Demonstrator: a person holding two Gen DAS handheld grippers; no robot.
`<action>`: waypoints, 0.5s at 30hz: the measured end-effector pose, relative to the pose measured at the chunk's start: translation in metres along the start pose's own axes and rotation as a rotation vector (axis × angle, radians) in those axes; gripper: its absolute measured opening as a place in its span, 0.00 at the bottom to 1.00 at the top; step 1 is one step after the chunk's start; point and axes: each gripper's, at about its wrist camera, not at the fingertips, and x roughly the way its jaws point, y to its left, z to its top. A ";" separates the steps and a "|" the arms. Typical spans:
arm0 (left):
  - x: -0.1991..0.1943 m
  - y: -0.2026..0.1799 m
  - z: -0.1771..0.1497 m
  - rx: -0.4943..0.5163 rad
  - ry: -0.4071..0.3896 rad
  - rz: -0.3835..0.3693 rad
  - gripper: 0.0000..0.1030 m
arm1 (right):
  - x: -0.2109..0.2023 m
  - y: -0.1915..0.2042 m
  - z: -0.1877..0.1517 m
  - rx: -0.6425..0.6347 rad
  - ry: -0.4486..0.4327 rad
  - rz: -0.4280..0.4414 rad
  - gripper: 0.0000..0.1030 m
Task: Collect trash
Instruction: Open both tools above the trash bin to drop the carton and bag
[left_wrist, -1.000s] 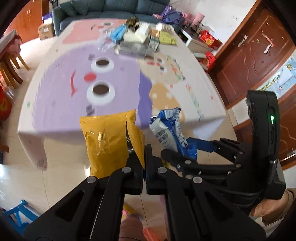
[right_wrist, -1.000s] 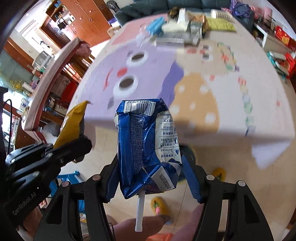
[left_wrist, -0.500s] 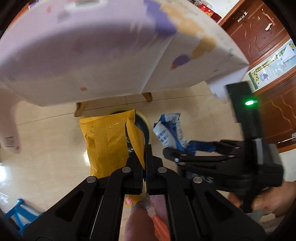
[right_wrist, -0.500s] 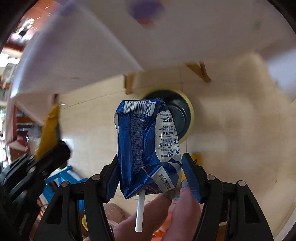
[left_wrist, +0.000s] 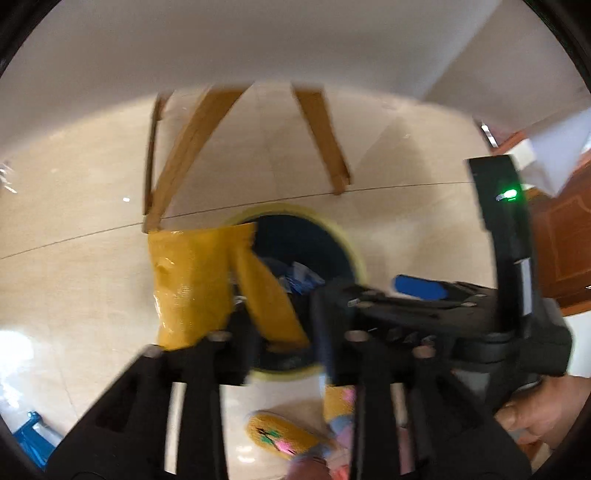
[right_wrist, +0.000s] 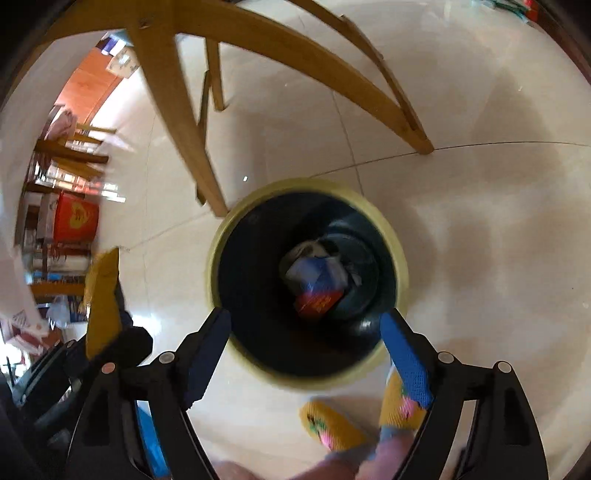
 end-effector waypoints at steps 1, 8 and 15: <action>0.005 0.004 0.000 -0.011 -0.006 0.011 0.44 | 0.003 -0.003 0.001 0.008 -0.005 0.004 0.82; 0.005 0.017 0.002 -0.055 -0.035 0.029 0.57 | 0.003 -0.011 0.006 -0.019 -0.059 -0.009 0.82; -0.020 0.018 0.007 -0.076 -0.085 0.046 0.57 | -0.019 -0.001 0.012 -0.090 -0.137 -0.026 0.82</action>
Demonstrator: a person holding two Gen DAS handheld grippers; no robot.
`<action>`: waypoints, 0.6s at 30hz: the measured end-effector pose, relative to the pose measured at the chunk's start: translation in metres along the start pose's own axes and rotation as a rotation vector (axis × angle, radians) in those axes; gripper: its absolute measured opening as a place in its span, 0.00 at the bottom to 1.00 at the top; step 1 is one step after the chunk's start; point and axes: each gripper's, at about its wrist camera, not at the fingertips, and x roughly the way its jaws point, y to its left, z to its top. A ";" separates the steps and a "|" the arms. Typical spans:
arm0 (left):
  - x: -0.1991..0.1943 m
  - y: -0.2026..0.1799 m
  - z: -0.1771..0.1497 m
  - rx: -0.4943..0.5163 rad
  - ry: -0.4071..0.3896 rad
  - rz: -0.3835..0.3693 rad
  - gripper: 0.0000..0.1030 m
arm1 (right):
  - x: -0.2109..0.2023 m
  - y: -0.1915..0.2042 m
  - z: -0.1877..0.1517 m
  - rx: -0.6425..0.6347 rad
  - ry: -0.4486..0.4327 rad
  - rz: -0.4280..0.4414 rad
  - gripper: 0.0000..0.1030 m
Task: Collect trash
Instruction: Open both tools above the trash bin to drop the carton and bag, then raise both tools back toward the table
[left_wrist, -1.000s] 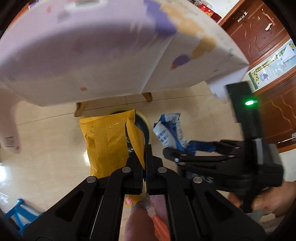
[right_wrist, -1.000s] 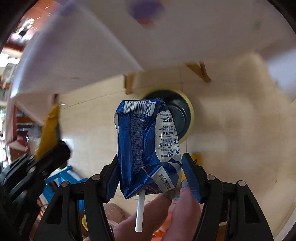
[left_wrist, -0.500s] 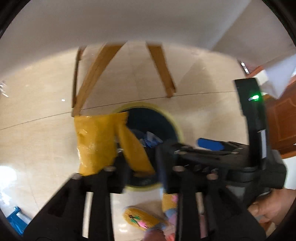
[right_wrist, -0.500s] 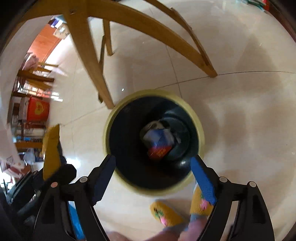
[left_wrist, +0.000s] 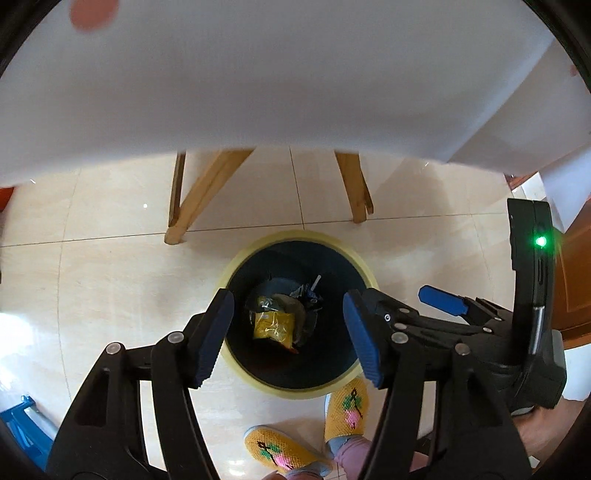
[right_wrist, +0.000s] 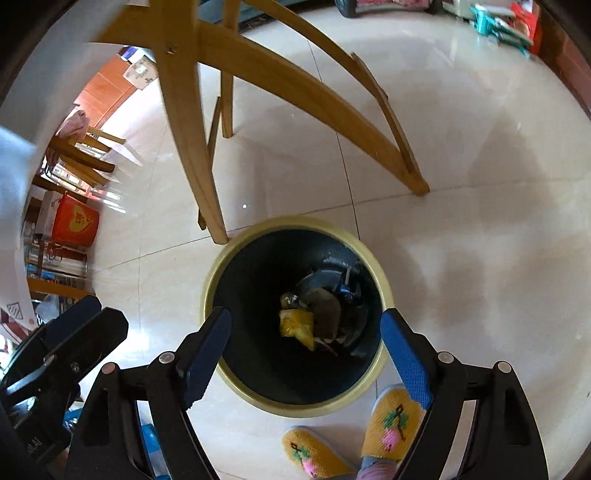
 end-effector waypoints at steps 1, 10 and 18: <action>-0.005 -0.002 0.000 0.002 -0.005 0.003 0.57 | -0.006 0.002 0.000 -0.008 -0.008 0.000 0.82; -0.068 -0.018 -0.001 0.009 -0.006 0.005 0.65 | -0.065 0.016 -0.007 -0.024 -0.009 0.004 0.82; -0.164 -0.045 0.018 0.075 -0.067 0.006 0.74 | -0.165 0.039 -0.004 -0.064 -0.039 0.027 0.82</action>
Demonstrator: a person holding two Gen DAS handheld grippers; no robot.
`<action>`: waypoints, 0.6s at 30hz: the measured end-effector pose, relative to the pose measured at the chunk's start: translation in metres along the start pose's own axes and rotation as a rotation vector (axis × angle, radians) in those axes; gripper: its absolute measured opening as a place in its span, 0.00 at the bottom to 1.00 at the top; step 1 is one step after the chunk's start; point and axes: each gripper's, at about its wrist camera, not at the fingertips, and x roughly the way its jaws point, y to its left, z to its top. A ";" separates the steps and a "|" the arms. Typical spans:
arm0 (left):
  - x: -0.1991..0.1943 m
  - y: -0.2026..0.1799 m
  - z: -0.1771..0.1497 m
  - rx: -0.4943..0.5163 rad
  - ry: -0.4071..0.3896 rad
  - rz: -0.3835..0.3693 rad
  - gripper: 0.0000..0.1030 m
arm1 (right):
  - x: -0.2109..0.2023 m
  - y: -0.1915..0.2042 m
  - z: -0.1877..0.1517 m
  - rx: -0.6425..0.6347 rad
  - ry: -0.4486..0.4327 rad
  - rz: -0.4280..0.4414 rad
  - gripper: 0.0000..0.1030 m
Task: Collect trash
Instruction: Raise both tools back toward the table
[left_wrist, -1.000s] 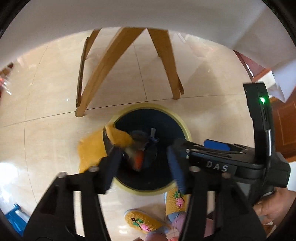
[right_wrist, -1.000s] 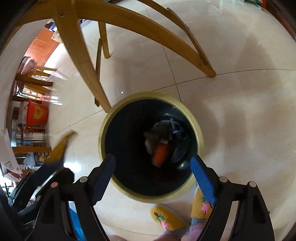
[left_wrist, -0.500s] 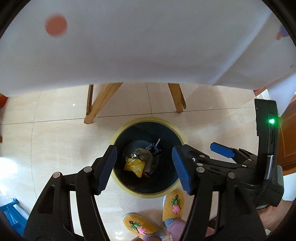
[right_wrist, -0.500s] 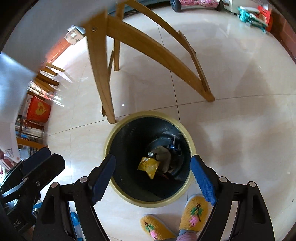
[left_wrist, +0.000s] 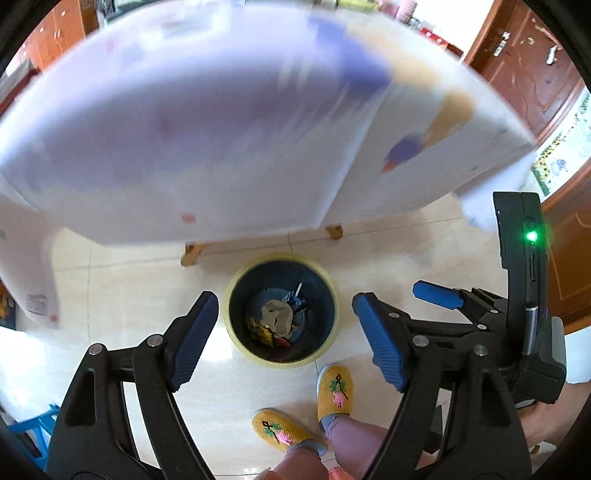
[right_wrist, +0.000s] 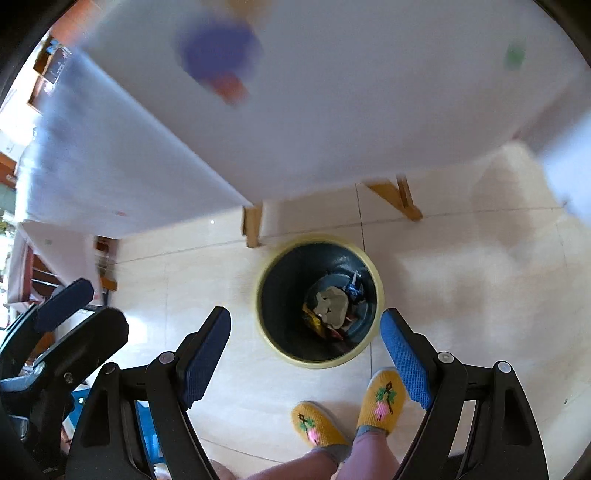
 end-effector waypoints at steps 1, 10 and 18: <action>-0.018 -0.003 0.007 0.006 -0.019 -0.001 0.75 | -0.019 0.005 0.004 -0.011 -0.016 0.004 0.82; -0.138 -0.016 0.052 0.004 -0.171 0.000 0.76 | -0.163 0.050 0.031 -0.042 -0.152 0.010 0.82; -0.239 -0.023 0.090 0.014 -0.296 0.016 0.77 | -0.271 0.095 0.054 -0.077 -0.286 0.007 0.82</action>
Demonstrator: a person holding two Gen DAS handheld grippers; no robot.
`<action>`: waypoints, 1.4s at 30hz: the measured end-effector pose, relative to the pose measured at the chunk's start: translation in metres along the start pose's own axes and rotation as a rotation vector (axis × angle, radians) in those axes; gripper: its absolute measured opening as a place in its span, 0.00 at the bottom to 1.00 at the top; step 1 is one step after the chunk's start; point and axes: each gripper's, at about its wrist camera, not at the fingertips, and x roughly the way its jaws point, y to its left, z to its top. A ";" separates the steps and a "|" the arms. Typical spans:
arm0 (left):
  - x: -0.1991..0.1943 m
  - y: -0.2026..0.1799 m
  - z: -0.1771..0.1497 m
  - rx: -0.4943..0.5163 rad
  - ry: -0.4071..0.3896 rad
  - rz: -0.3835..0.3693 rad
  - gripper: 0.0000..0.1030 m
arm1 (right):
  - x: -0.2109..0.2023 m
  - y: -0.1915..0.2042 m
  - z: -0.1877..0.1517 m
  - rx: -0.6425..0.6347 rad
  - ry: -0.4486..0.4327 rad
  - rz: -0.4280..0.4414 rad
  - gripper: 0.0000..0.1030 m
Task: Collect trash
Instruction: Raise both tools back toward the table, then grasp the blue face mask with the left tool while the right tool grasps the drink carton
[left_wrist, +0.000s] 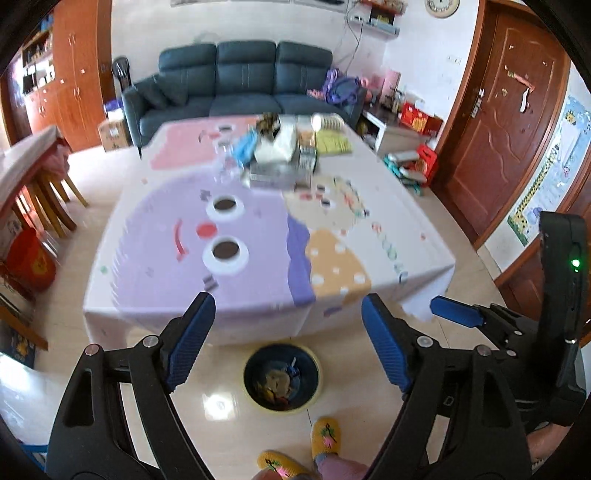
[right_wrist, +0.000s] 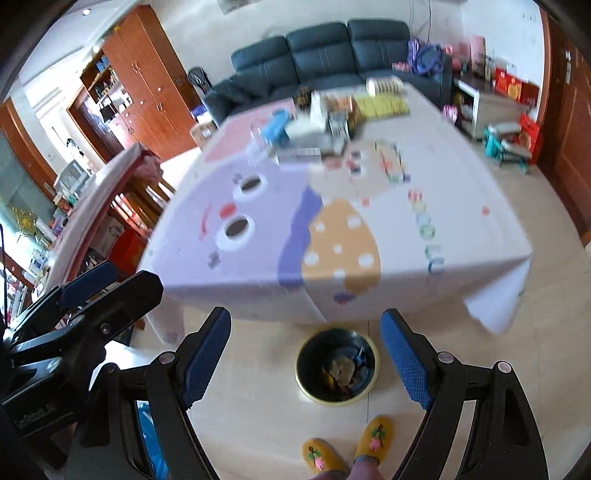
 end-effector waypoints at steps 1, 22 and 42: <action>-0.008 0.000 0.006 0.000 -0.011 0.005 0.77 | -0.011 0.004 0.005 -0.002 -0.013 0.000 0.82; -0.097 0.002 0.083 0.046 -0.172 0.062 0.77 | -0.111 0.047 0.071 -0.063 -0.216 -0.099 0.82; 0.088 0.015 0.204 -0.054 0.019 0.178 0.77 | 0.030 -0.040 0.241 -0.069 -0.114 -0.023 0.83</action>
